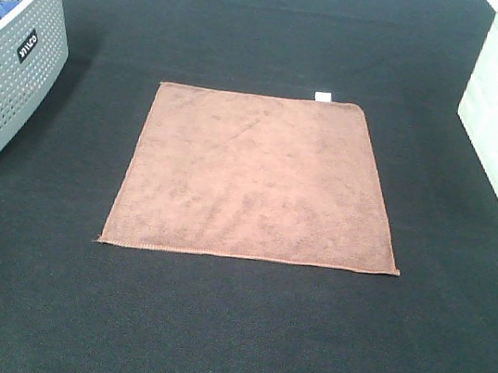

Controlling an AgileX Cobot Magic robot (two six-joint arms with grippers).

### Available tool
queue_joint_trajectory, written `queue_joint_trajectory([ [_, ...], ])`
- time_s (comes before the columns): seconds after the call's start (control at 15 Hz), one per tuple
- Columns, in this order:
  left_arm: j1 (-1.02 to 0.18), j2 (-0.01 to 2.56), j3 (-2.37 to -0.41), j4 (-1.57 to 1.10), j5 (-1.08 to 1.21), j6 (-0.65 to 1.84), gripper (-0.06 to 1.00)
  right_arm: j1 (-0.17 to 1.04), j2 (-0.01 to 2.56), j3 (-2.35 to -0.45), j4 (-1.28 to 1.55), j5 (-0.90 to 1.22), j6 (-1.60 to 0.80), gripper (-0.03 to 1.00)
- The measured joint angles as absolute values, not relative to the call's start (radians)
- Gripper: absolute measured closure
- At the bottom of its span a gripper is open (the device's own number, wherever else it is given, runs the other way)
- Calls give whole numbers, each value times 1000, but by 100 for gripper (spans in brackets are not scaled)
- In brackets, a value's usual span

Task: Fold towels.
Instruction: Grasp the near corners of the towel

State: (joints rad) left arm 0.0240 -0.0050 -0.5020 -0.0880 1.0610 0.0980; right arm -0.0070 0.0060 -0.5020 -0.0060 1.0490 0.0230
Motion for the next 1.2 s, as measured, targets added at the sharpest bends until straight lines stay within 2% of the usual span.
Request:
queue_joint_trajectory([
  [1.2,24,-5,-502,-88,1061,98,38,-7,6,-502,-6,1049,23,24],
])
